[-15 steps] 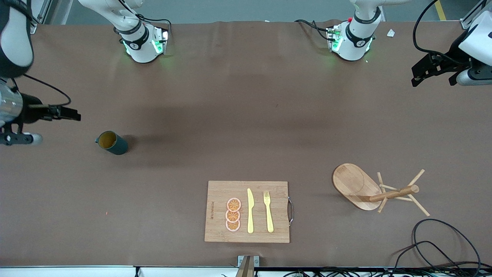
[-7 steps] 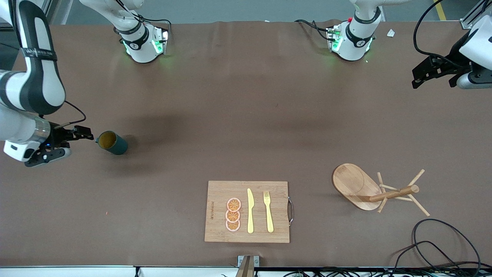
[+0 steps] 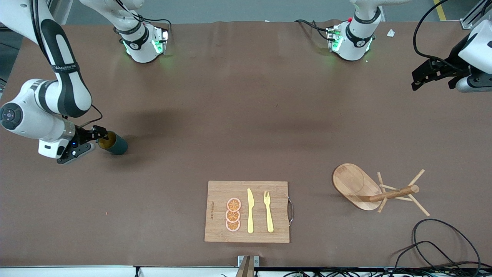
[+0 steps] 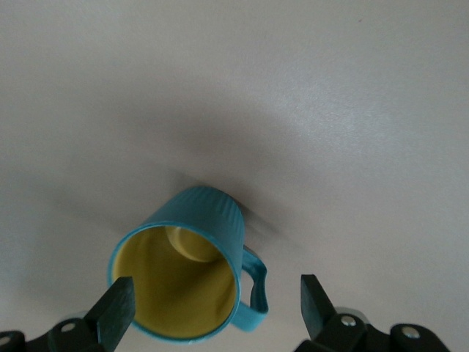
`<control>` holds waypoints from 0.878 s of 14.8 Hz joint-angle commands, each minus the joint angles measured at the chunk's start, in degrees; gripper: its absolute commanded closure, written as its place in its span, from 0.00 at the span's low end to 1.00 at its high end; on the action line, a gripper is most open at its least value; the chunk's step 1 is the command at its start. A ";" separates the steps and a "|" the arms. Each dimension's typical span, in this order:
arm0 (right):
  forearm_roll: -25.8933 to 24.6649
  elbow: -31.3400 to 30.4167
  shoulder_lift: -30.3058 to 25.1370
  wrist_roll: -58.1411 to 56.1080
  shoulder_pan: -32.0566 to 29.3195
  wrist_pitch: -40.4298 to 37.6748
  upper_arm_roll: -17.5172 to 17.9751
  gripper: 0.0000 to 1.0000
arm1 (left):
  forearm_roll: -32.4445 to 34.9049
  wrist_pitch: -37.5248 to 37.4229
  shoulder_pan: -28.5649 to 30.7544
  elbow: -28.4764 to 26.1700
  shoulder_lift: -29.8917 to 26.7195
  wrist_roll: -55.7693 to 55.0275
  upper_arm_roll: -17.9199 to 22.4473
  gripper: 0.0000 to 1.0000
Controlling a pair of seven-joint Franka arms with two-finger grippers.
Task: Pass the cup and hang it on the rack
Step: 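Close the right gripper on the teal mug's rim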
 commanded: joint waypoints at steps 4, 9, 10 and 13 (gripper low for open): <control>0.90 -2.48 3.39 -4.09 -1.25 6.33 0.67 0.14 | 0.82 -0.91 0.31 1.31 0.33 -0.09 -0.11 0.00; 0.90 -2.75 3.30 -5.85 -0.99 5.02 0.67 1.00 | 0.73 -0.91 0.31 1.31 0.33 -0.09 -0.02 0.00; 0.90 -2.57 3.13 -5.76 -0.99 4.67 0.67 1.00 | 0.82 -0.91 0.31 1.31 0.41 -0.18 -0.02 0.00; 0.90 1.63 3.04 -1.56 -0.46 -2.77 0.84 1.00 | 0.73 -0.91 0.31 1.31 0.41 -0.18 -0.02 0.00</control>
